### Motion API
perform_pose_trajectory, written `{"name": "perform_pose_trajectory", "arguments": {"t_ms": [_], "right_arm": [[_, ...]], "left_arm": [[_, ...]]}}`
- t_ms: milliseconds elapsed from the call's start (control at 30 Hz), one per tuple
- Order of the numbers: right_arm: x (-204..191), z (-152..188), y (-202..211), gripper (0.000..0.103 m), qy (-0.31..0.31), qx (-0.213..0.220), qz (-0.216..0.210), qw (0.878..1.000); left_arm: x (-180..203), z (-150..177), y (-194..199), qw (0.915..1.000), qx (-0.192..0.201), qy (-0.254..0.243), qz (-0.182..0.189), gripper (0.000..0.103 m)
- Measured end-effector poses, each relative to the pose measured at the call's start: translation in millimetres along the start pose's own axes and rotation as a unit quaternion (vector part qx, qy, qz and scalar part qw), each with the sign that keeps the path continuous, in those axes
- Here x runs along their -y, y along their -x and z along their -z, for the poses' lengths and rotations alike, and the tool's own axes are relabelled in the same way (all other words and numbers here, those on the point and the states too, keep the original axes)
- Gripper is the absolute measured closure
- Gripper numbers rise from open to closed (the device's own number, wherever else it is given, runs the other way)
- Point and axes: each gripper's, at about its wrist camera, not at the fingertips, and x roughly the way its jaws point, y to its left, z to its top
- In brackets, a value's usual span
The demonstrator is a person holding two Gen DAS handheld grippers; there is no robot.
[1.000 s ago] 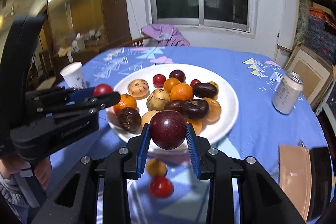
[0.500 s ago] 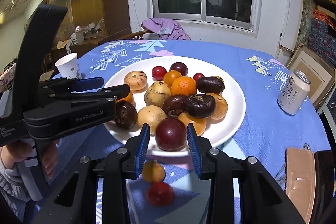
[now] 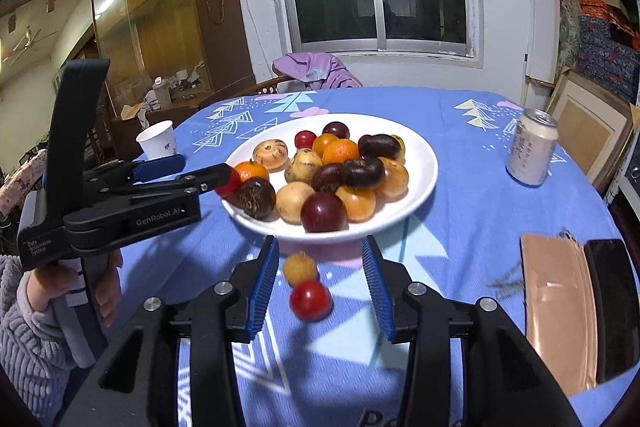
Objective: Organize fruits
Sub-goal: 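Move both open tools back toward the last two fruits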
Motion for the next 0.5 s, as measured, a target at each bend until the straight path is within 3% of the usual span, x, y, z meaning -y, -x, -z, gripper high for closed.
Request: {"name": "perform_pose_trajectory", "arguments": {"t_ms": [200, 367, 500], "right_arm": [[-1.4, 11.1, 0.8, 0.051, 0.006, -0.016, -0.006, 1.0], [-10.4, 21.3, -12.1, 0.05, 0.03, -0.046, -0.004, 0.998], [-12.7, 26.1, -19.3, 0.05, 0.038, -0.065, 0.001, 0.997]], "left_arm": [[-0.5, 20.9, 11.7, 0.9999, -0.005, -0.007, -0.007, 0.029], [-0.4, 36.8, 4.8, 0.999, -0.037, -0.018, 0.015, 0.029], [18.2, 44.0, -0.1, 0.997, -0.043, -0.055, 0.034, 0.029]]}}
